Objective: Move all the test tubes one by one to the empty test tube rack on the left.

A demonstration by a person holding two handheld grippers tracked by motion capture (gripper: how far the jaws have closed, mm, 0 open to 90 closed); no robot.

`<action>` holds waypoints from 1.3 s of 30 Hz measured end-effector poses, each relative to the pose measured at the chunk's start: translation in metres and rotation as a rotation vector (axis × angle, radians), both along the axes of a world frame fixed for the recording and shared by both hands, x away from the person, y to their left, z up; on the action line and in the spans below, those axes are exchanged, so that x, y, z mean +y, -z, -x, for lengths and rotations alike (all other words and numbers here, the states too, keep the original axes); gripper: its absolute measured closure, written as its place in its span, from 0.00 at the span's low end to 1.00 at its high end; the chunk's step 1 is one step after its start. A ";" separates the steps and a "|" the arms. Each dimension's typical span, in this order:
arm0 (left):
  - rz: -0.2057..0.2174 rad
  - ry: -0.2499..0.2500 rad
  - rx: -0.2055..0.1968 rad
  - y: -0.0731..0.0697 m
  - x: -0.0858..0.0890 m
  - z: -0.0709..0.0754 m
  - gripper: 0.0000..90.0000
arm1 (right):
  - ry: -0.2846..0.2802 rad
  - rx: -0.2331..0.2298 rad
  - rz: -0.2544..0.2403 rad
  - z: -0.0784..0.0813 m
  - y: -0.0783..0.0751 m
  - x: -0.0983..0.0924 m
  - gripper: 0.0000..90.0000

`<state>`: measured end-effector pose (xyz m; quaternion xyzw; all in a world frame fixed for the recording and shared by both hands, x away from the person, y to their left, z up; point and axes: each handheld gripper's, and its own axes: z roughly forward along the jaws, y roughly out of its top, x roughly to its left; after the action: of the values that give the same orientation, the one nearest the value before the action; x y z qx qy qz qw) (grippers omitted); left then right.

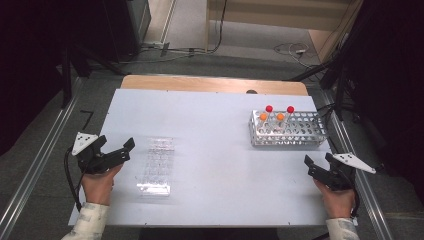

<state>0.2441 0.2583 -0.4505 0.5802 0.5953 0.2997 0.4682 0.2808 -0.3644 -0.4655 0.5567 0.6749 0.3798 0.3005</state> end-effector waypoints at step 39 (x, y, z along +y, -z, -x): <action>-0.061 -0.028 -0.018 0.003 -0.009 -0.001 0.07 | -0.123 -0.041 -0.006 -0.042 -0.019 0.052 0.32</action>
<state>0.2451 0.2491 -0.4534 0.5831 0.5898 0.3295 0.4512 0.3231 -0.3121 -0.4465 0.5072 0.7005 0.4108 0.2886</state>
